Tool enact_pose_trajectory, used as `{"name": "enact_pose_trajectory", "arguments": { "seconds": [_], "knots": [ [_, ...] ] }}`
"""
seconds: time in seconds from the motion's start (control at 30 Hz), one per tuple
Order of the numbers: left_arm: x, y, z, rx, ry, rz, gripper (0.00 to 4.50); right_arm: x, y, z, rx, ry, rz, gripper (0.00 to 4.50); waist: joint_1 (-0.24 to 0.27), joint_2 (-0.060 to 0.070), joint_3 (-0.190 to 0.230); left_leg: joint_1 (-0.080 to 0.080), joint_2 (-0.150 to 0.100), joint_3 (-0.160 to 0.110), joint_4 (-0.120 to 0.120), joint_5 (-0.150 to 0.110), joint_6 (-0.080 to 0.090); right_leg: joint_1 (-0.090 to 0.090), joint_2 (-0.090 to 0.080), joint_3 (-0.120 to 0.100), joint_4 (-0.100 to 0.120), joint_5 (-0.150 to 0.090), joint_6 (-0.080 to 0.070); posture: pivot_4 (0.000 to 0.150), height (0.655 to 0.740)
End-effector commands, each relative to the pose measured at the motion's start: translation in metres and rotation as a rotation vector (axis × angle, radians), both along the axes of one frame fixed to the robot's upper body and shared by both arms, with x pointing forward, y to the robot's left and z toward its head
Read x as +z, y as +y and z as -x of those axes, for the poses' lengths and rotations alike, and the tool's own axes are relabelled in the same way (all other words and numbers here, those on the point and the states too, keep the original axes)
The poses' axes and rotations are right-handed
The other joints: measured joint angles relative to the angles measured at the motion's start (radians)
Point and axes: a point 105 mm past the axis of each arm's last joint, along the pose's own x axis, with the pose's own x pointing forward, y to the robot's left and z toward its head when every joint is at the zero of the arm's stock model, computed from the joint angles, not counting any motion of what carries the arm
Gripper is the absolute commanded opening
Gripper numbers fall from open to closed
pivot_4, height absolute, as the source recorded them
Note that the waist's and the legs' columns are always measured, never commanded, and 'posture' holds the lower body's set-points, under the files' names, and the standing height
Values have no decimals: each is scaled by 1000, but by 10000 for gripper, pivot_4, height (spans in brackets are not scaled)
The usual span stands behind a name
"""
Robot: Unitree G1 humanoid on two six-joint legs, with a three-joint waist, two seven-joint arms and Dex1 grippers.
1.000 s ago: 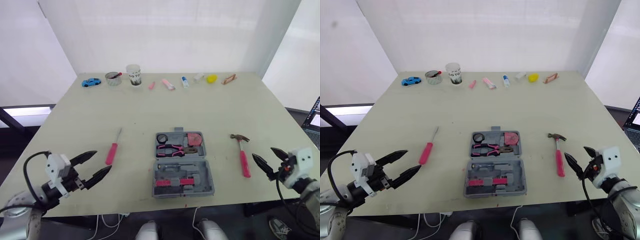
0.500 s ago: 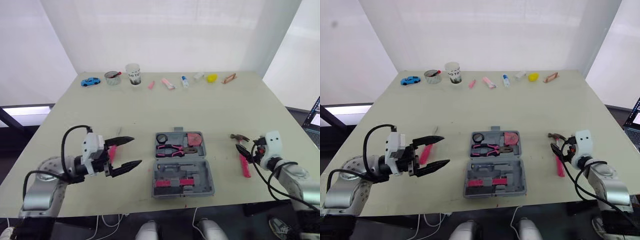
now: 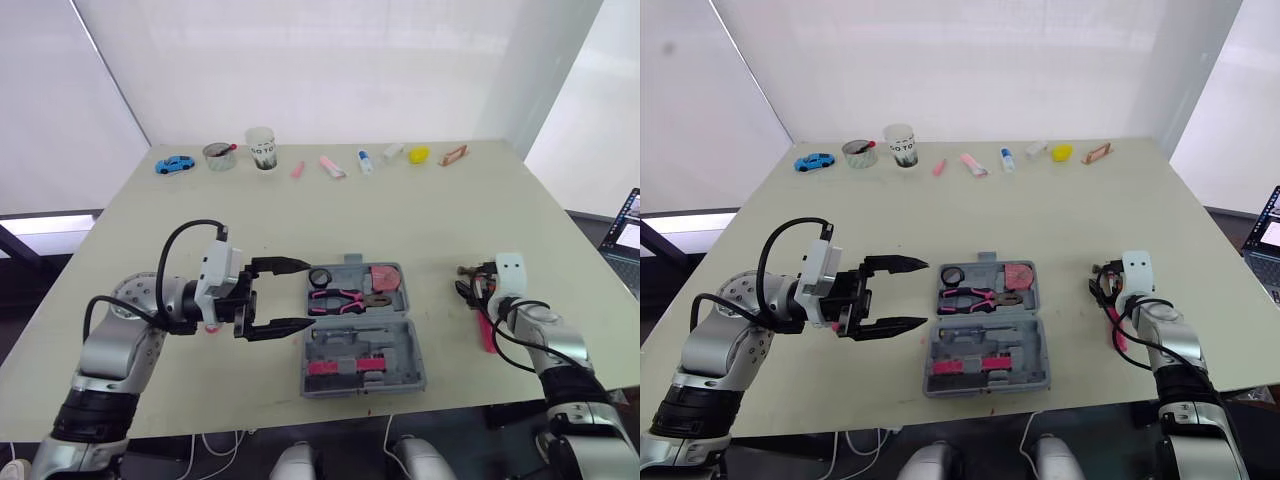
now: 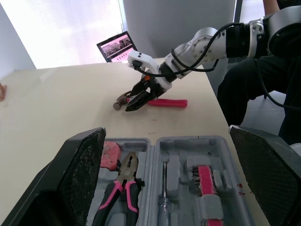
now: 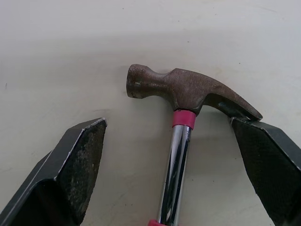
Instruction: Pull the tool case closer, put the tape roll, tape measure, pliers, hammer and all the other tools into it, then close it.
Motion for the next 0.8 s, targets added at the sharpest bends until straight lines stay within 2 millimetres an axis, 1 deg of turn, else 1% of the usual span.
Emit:
{"name": "enact_pose_trajectory", "arguments": {
  "seconds": [0.03,0.1,0.17,0.23,0.4,0.6,0.7,0.8],
  "knots": [
    [9,-3,5,-32,-39,5,45000,3,-2,-5,-20,-21,-5,29255,-3,0,0,0,0,0,0,0,0,0,0,0,0,0,0,1500,7400],
    [8,-1,4,-27,-39,5,45000,1,-2,-5,-29,-14,5,20342,-4,0,0,1,0,0,0,0,0,0,0,0,1,0,0,1500,7400],
    [8,-1,4,-25,-38,5,45000,0,-2,-5,-32,-13,7,8835,-4,0,0,1,0,-1,0,0,0,0,1,0,1,0,0,1500,7400],
    [8,-1,5,-27,-36,8,45000,1,1,-5,-31,-19,8,527,-4,0,0,1,0,-1,0,0,0,0,1,0,2,0,0,1500,7400],
    [8,-2,7,-41,-31,23,45000,5,10,-1,-21,-36,4,202,-4,0,0,1,0,0,0,0,0,0,0,1,1,0,0,1500,7400],
    [8,-2,10,-65,-10,30,45000,16,24,17,-35,-63,-9,202,-3,0,0,1,0,-1,-1,0,0,0,1,0,1,0,0,1500,7400],
    [7,-2,11,-80,3,31,45000,17,47,32,-34,-59,-55,202,-2,0,0,1,0,-1,-1,0,0,0,0,0,1,0,0,1500,7400],
    [8,-3,11,-91,6,31,45000,16,63,41,-45,-39,-79,202,-4,1,1,1,0,-1,-1,0,0,-1,1,0,1,0,0,1500,7400]
  ]
}}
